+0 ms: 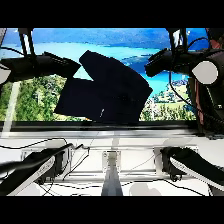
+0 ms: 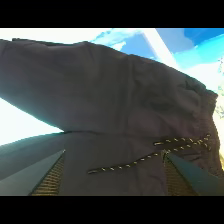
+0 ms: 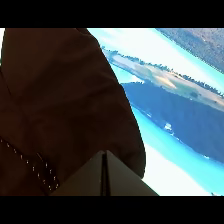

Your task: Fold the clothes and pants, and hang the long-sleeved shirts on hangers.

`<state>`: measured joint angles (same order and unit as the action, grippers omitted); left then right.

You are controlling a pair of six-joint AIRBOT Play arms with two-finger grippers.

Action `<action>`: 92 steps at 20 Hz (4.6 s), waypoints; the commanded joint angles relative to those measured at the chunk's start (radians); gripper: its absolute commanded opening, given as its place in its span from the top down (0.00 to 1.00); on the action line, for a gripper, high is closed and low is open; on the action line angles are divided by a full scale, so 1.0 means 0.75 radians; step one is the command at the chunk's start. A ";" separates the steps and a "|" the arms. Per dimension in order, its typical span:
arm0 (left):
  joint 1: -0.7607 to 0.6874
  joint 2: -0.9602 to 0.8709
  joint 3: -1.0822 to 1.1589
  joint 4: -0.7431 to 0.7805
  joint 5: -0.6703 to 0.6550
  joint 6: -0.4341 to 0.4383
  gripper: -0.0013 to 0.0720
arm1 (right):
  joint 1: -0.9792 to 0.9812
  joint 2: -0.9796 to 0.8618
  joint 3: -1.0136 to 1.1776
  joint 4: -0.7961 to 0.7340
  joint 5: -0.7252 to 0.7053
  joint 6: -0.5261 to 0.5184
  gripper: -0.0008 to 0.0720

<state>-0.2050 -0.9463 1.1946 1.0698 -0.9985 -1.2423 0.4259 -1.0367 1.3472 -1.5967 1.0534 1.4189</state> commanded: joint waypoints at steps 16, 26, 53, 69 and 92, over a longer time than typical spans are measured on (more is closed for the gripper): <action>0.001 -0.001 0.001 -0.001 0.006 0.001 0.04 | -0.049 0.022 0.002 0.006 -0.119 0.013 0.94; 0.032 0.006 -0.003 0.092 -0.259 -0.080 0.04 | -0.417 -0.094 -0.223 -0.130 0.325 -0.146 0.94; 0.869 -0.275 -0.735 0.173 -0.176 0.021 0.04 | -0.494 -0.344 -1.189 1.385 -0.034 -0.389 0.36; 0.867 -0.523 -0.734 -0.357 0.200 0.239 0.96 | -0.493 -0.345 -1.018 0.865 0.143 -0.244 0.32; 0.754 -0.017 -0.407 -0.466 0.014 0.444 0.96 | -0.492 -0.106 -0.546 1.388 -0.104 -0.385 0.94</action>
<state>0.3611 -1.1053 0.7895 0.7242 -0.9905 -0.9119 0.0563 -1.1900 0.7898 -0.5617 0.9367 1.1618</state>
